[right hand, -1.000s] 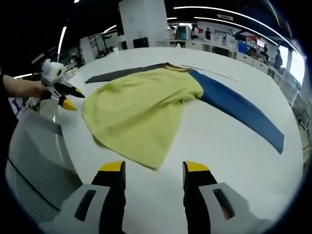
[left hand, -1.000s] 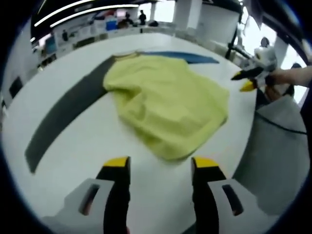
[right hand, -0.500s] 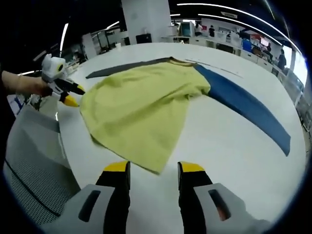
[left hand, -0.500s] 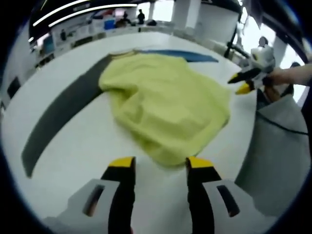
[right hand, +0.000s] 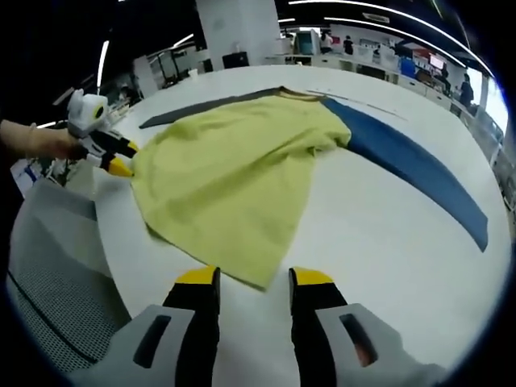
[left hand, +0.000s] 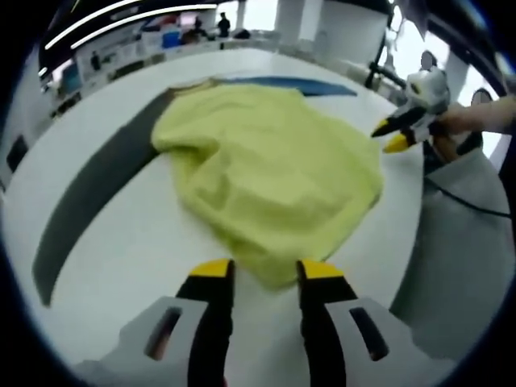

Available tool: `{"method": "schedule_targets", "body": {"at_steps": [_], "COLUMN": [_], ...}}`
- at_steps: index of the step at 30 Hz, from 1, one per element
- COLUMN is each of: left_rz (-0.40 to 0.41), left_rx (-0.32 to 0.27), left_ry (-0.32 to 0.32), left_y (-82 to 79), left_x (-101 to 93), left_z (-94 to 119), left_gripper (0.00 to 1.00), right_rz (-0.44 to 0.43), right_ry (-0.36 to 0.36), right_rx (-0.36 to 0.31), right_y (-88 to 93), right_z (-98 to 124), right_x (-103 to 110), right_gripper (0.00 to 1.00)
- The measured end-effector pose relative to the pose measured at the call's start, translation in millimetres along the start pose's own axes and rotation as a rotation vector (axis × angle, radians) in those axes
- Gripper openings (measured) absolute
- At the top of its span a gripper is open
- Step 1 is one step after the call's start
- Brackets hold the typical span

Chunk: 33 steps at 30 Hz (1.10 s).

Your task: Fold the garment on the visible template until the final outline fits inside the template.

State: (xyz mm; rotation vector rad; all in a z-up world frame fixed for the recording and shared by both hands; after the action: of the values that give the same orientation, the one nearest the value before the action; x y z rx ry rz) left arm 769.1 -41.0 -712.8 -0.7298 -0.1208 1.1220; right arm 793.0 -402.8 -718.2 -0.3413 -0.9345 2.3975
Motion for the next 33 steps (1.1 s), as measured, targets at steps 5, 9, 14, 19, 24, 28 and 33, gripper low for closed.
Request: {"method": "schedule_targets", "body": {"at_steps": [5,9,14,19,24,28,33], "left_rz": [0.005,0.006,0.002,0.010,0.018,0.037,0.076], "left_rx": [0.004,0.003,0.008,0.012,0.009,0.002,-0.012], "left_ry": [0.002,-0.002,0.001,0.010,0.011,0.015,0.016], "left_y": [0.3,-1.9,-2.0,-2.2,-2.1,-0.6,3.9], "left_x": [1.3,2.3,2.6,2.0,0.7,-1.2,-2.2], "left_z": [-2,-3,-5,-6,-5,3,12], "left_gripper": [0.23,0.19,0.10,0.00,0.00,0.00,0.00], "right_rz": [-0.013,0.023,0.044,0.049,0.046,0.051,0.039], "right_ry": [0.006,0.008,0.031,0.050,0.051,0.056,0.056], "right_rx": [-0.010,0.001,0.006,-0.008,-0.012,-0.014,-0.022], "right_y": [-0.8,-1.3,-1.4,-2.5,-3.2,-2.7,0.4], "right_z": [-3,-5,-5,-4,-3,1,10], "right_x": [-4,-5,-5,-6,-7,-4,-1], "right_gripper": [0.29,0.22,0.12,0.03,0.02,0.02,0.02]}}
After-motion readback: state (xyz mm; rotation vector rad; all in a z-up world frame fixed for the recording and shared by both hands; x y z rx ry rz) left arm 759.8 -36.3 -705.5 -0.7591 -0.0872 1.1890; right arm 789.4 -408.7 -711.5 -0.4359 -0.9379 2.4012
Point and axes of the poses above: the point that each gripper's makers call its tool centre point, and the gripper's own axes: z roughly backward along the fingers, x roughly to its left, y roughly out of its underside, the point moved 8 cm from there along z, roughly backward along the fingers, and after that the axes turned 14 degrees about z, right-handed, at the moved point
